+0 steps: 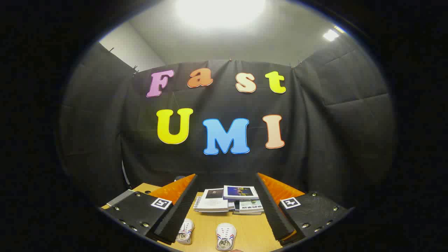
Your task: Open the storage box then place both shoes into the box .Put the left shoe in first, then the right shoe, with the right side of both shoes facing outward in a uniform manner.
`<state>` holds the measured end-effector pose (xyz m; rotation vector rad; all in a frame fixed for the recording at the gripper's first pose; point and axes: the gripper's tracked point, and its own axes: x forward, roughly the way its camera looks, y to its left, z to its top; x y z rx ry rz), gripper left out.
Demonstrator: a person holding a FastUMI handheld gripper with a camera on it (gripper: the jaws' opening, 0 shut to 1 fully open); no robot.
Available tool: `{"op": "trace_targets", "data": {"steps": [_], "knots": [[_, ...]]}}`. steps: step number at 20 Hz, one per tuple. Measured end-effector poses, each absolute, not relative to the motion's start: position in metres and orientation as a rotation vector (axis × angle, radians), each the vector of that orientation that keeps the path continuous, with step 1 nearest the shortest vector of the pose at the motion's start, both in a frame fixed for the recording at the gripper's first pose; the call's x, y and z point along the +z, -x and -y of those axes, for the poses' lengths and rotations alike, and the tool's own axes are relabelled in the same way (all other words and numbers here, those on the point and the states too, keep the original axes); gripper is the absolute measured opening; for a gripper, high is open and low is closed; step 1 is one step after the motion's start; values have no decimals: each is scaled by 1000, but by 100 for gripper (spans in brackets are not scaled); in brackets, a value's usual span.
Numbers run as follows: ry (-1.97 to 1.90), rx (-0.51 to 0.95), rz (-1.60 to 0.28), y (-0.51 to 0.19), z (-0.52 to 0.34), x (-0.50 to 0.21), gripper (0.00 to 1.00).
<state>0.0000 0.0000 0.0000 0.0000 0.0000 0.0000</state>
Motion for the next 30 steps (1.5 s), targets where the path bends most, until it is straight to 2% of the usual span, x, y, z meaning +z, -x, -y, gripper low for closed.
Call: {"op": "trace_targets", "data": {"steps": [24,30], "knots": [[-9,22,-86,-32,6,-41,97],[-31,109,-143,-52,-22,-68,97]]}}
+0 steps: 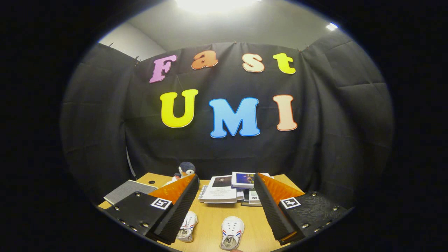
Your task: Open the storage box then place both shoes into the box .Put the left shoe in first, then the right shoe, with the right side of both shoes facing outward in a uniform manner.
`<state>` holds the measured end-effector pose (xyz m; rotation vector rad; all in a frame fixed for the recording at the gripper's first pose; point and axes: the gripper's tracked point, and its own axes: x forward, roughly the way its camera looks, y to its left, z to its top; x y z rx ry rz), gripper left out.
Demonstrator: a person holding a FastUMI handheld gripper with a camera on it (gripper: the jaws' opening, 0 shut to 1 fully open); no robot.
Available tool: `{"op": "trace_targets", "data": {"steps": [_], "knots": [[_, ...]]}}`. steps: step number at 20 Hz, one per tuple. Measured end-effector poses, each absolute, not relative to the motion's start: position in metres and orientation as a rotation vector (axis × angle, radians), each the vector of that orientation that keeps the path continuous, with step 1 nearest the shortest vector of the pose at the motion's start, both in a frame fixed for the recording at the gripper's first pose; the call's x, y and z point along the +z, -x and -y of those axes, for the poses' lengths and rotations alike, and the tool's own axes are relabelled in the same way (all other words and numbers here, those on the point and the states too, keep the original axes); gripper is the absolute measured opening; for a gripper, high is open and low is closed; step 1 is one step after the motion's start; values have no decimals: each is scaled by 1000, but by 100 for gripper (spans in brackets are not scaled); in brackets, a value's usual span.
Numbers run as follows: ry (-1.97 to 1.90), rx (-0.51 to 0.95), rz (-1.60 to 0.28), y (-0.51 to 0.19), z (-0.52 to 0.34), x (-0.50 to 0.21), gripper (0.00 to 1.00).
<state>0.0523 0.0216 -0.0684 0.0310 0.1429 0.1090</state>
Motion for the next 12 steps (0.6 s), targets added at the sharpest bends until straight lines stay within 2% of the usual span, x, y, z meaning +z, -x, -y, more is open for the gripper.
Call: {"op": "trace_targets", "data": {"steps": [12], "knots": [[-191,416,-359,-89,-117,-151,97]]}}
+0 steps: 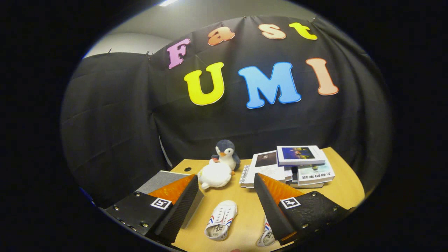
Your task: Open the storage box then place both shoes into the box .Put the left shoe in first, then the right shoe, with the right side of both shoes facing outward in a uniform manner.
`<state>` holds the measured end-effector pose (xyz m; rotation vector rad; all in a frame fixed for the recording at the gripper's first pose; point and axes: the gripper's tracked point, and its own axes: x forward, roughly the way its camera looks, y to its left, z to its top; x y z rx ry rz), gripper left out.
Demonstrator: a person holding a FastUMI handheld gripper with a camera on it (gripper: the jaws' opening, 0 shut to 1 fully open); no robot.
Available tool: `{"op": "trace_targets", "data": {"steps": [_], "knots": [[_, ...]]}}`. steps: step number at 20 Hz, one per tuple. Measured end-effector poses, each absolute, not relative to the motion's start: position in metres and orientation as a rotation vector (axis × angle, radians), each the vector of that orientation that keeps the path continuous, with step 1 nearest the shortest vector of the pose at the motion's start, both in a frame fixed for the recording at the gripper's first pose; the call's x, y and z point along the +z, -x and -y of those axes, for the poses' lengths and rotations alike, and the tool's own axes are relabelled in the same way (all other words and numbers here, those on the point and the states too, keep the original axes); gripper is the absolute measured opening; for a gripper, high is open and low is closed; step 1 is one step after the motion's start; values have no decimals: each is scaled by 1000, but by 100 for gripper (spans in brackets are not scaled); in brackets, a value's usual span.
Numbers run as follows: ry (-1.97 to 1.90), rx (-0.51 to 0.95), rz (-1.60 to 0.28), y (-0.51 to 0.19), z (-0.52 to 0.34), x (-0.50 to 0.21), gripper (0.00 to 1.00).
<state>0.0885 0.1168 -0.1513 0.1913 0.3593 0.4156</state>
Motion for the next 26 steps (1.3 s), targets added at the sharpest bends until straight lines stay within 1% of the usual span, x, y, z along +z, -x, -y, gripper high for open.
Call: {"op": "trace_targets", "data": {"steps": [5,9,10,12,17,21,26], "knots": [[-288,510,-464,-102,-151,-184,99],[-405,617,-574,-104,-186,-211,99],[-440,646,-593,-105,-195,-213,97],[-478,692,-631,-108,-209,-222,97],[-514,746,-749,-108,-239,-263,97],[-683,817,-882,-99,-273,-284,97],[-787,815,-991,-103,-297,-315,97]]}}
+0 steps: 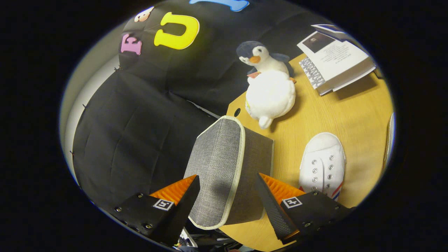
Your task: Open the storage box then place both shoes into the box .Put the left shoe in first, then the right shoe, with the right side of both shoes facing outward in a uniform manner.
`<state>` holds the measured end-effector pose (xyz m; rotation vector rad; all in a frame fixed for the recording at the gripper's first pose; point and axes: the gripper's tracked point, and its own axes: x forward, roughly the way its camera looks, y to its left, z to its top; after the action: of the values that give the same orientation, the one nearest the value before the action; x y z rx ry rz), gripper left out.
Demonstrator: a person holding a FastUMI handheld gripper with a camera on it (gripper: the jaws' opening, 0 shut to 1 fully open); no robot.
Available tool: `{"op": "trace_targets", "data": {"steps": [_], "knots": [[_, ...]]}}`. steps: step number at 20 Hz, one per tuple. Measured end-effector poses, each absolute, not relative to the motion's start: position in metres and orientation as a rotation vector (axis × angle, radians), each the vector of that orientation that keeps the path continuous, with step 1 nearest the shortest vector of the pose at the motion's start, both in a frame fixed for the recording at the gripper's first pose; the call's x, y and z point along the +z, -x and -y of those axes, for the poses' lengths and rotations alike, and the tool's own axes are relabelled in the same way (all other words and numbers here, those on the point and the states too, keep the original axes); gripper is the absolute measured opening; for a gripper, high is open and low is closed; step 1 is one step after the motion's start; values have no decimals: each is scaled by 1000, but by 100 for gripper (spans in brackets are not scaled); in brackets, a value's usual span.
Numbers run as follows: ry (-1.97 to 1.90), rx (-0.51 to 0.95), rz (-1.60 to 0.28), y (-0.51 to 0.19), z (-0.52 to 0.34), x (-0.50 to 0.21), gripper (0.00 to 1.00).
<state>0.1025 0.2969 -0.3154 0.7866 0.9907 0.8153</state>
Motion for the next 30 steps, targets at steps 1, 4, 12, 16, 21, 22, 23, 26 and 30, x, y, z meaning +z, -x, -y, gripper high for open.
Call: {"op": "trace_targets", "data": {"steps": [1,4,12,16,21,22,23,26,30], "knots": [[-806,824,-1003,-101,-302,-317,97],[-851,850,-1039,-97,-315,-320,97],[-977,860,-1095,-97,-327,-305,43],[-1003,862,-1104,-100,-315,-279,7],[-948,935,-1061,-92,-328,-235,7],[-939,951,-1048,-92,-333,-225,7],[-923,965,-1034,-91,-337,-215,7],[-856,1014,-990,-90,-356,-183,7],[-755,1072,-944,-85,-392,-151,8]]}}
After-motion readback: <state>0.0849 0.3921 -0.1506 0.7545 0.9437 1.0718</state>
